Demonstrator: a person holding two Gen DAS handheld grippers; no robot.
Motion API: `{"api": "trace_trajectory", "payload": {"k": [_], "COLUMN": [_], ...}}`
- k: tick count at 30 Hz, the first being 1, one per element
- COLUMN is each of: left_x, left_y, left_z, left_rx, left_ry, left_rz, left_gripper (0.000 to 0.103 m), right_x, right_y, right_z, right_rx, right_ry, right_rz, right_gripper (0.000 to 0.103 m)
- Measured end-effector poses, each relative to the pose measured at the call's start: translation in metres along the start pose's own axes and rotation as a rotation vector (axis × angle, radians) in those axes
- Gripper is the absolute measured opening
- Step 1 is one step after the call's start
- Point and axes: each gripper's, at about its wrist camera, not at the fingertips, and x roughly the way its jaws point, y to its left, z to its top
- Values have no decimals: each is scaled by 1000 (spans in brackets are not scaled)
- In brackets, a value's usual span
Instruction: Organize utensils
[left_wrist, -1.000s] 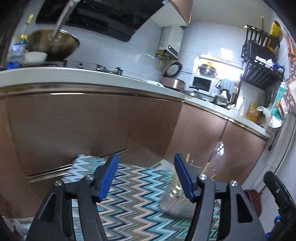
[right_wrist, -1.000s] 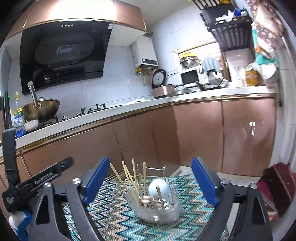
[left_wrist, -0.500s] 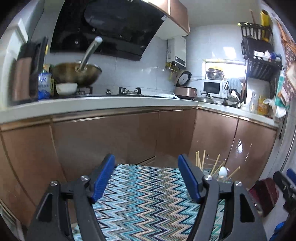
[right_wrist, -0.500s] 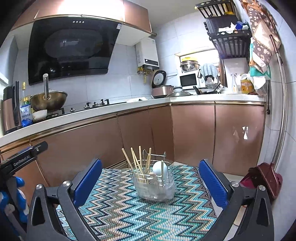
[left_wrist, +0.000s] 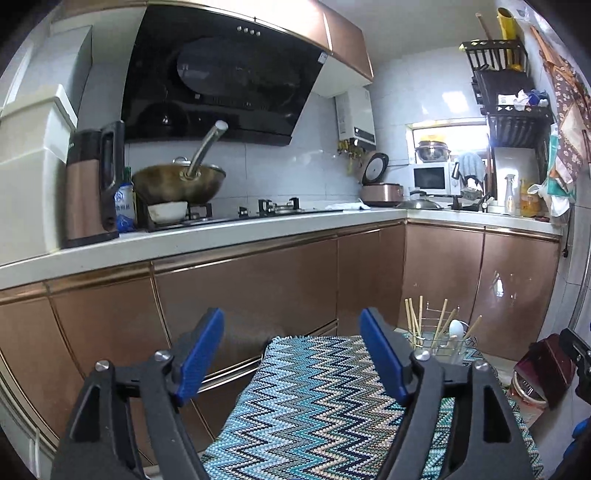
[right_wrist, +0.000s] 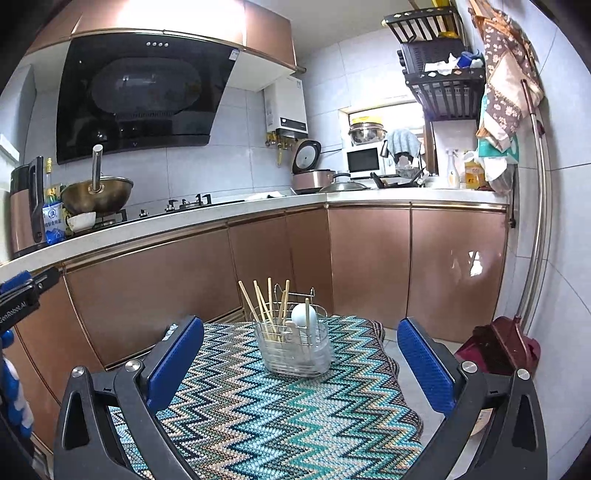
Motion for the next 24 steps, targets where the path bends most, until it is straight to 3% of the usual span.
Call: {"api": "trace_trajectory", "payload": {"k": [11,24], "left_x": [-30,-28], "left_y": [19,19], "left_z": [1,-3], "left_rx": [-18,-11], "left_ry": [-29,-12], "left_rz": [-3,-49], "left_gripper": [75,75], "right_x": [-31,-46], "right_y": [-3,14], "right_z": [4,11], "right_rx": [-8,-87], "right_ry": [-41,-69], "right_rz": [-52,-111], "right_gripper": [103,103]}}
